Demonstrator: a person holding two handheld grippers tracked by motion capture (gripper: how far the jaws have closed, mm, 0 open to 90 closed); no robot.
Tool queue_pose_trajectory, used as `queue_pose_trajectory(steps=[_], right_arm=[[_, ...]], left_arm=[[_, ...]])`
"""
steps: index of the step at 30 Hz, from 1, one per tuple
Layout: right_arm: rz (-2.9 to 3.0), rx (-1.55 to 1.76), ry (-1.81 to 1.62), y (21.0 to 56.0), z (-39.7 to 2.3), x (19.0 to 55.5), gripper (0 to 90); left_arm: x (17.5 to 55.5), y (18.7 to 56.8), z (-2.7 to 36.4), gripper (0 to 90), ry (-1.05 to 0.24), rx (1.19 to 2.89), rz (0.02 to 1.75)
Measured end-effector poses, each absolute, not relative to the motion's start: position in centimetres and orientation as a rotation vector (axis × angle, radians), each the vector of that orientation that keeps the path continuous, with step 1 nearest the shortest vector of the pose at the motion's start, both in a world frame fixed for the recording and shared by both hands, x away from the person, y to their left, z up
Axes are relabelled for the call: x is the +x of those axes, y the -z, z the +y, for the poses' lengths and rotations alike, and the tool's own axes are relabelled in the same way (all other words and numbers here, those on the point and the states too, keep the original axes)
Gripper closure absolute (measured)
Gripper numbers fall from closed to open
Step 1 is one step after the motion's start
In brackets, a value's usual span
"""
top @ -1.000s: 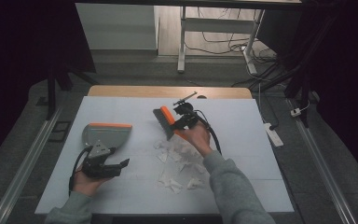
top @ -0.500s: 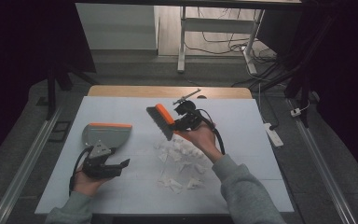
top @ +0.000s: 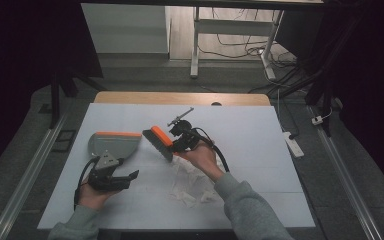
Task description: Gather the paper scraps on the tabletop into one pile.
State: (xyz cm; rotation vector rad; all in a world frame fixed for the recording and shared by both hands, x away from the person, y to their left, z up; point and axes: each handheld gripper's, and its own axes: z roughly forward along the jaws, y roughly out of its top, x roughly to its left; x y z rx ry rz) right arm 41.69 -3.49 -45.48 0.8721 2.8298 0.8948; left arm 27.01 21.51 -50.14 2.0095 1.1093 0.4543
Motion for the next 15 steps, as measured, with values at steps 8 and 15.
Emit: queue_pose_trajectory(steps=[8, 15], right_arm=[[2.751, 0.932, -0.759, 45.5, -7.1, 42.3, 70.8], [2.684, 0.949, -0.872, 43.2, -10.0, 41.6, 70.8]], left_arm=[[27.1, 50.2, 21.5, 27.7, -0.451, 2.010, 1.117], [27.1, 50.2, 21.6, 27.7, -0.457, 2.007, 1.124]])
